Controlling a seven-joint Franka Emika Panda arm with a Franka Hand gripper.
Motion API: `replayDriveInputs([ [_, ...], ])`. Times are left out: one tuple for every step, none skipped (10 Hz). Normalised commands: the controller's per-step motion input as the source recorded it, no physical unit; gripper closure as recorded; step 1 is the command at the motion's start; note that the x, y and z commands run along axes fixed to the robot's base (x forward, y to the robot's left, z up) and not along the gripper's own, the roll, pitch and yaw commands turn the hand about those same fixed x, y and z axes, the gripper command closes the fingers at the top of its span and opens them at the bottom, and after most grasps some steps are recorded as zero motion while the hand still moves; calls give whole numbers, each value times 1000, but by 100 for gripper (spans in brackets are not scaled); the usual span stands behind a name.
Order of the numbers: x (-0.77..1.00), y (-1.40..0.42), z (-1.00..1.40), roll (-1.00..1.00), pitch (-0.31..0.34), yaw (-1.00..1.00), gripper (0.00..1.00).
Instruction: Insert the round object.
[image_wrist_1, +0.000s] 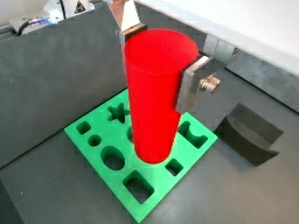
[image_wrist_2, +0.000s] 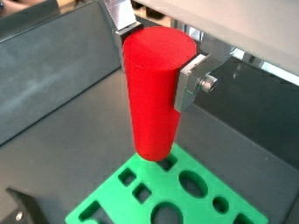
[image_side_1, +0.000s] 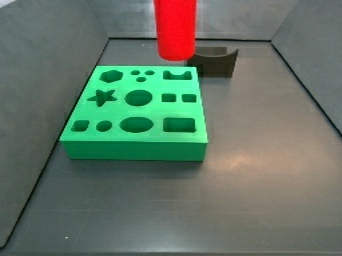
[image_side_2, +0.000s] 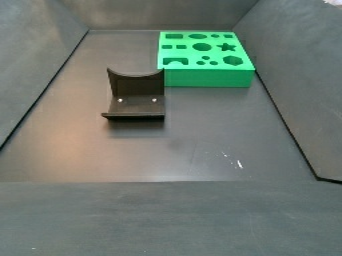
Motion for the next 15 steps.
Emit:
replayDriveInputs([
  [-100, 620, -1000, 0, -57, -37, 100],
  [-83, 571, -1000, 0, -54, -37, 100],
  [-177, 414, -940, -90, -67, -91, 100],
  [-429, 200, -603, -267, -94, -154, 100],
  [-374, 0, -340, -241, -54, -114, 100],
  [-326, 0, -226, -169, -30, -66, 100],
  [-291, 0, -209, -111, -43, -9, 100],
  [-157, 0, -100, -71, -24, 0, 100],
  [0, 0, -83, 0, -13, 0, 100],
  [-186, -6, -454, 113, -57, 0, 100],
  [-263, -94, -440, 86, -76, -29, 100],
  [-217, -66, -331, 31, -63, -20, 100],
  [-160, -37, -277, 0, -60, 0, 100],
  [-23, 0, -306, 0, -9, 0, 100],
  [0, 134, -340, 1, 0, 0, 100],
])
